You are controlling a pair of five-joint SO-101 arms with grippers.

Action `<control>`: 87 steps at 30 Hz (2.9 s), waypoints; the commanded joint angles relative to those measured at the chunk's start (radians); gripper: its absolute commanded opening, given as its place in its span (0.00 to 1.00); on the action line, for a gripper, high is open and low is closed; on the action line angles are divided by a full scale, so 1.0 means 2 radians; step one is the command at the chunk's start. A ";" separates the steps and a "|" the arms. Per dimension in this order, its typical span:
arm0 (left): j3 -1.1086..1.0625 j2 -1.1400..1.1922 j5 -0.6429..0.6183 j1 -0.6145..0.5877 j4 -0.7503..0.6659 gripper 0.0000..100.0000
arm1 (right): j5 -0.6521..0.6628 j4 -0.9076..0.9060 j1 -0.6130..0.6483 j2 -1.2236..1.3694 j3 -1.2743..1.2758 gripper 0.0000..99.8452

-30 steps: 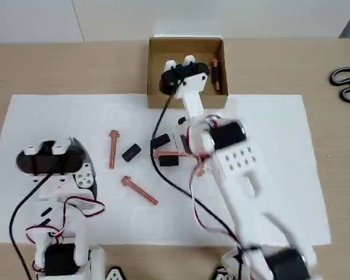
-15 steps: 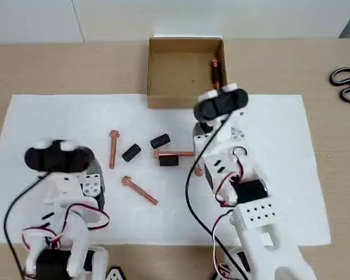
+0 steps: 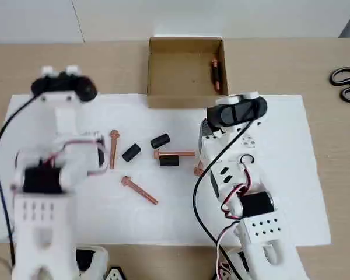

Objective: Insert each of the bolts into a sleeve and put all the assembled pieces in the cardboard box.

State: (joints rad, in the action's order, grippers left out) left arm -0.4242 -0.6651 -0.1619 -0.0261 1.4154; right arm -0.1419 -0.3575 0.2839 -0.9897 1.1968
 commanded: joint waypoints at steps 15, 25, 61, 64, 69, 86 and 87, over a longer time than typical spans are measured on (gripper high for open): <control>0.099 0.182 -0.003 0.065 -0.025 0.01 | 0.094 0.132 -0.032 -0.283 0.224 0.00; 0.120 0.299 -0.001 0.030 0.031 0.13 | 0.091 0.020 -0.030 -0.402 0.244 0.00; 0.208 0.522 0.002 -0.013 -0.110 0.14 | 0.091 0.014 -0.030 -0.410 0.243 0.00; 0.208 0.529 0.002 -0.014 -0.107 0.14 | 0.091 0.014 -0.030 -0.410 0.243 0.00; 0.208 0.526 0.002 -0.012 -0.082 0.06 | 0.091 0.014 -0.030 -0.410 0.243 0.00; 0.522 0.524 -0.003 0.007 0.170 0.01 | 0.092 0.016 -0.001 -0.412 0.242 0.00; 0.537 0.523 -0.003 0.011 0.168 0.01 | 0.092 0.018 0.010 -0.412 0.242 0.00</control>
State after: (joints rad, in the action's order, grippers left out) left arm 0.4703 0.4012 -0.1695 -0.0292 1.6855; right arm 0.0361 -0.3253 0.2624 -1.7845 1.6786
